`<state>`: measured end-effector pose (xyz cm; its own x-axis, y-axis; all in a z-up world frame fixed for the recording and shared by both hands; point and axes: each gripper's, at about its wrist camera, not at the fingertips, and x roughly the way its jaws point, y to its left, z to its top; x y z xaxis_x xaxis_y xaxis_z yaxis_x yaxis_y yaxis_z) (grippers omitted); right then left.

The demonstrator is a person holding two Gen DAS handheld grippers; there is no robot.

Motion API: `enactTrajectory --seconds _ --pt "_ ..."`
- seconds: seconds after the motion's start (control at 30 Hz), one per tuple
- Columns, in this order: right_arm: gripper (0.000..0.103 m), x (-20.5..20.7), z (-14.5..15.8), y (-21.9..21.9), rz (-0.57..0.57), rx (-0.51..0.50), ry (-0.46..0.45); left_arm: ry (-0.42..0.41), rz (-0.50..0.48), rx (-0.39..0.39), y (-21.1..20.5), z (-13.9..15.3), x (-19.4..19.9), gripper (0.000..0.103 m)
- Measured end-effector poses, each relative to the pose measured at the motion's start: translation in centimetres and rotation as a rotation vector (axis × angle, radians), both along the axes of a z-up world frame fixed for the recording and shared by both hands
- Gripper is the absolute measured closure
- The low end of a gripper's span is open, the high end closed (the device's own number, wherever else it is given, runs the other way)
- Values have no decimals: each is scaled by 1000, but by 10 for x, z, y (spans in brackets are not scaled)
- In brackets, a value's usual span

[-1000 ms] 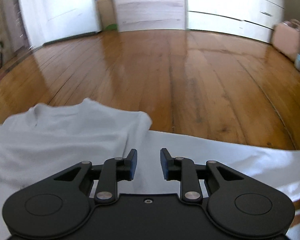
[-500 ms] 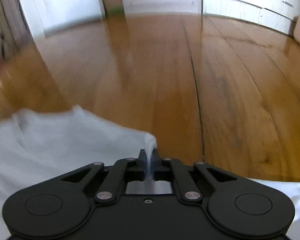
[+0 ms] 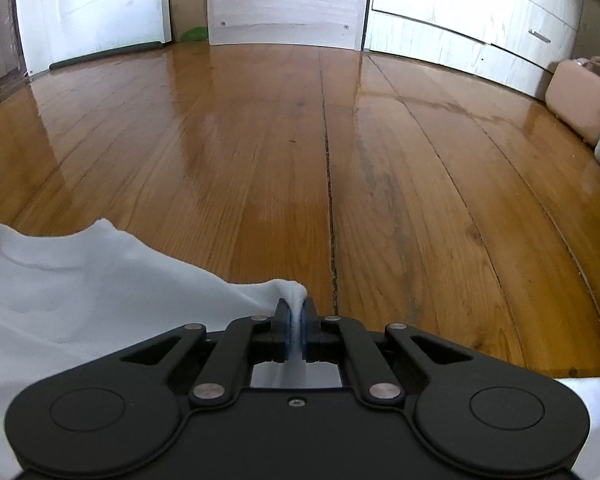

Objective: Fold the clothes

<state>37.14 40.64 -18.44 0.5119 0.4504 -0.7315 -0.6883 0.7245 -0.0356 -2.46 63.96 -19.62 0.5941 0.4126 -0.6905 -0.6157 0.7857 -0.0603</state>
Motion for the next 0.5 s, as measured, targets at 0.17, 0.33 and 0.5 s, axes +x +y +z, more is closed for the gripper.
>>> enactTrajectory --seconds 0.17,0.33,0.5 --pt "99 5 1 1 -6 -18 4 53 73 19 13 0 -10 99" --pt "83 -6 11 3 -20 -16 -30 -105 29 -217 37 6 -36 95" --pt "61 -16 49 12 45 185 31 -240 36 -318 49 8 -50 64"
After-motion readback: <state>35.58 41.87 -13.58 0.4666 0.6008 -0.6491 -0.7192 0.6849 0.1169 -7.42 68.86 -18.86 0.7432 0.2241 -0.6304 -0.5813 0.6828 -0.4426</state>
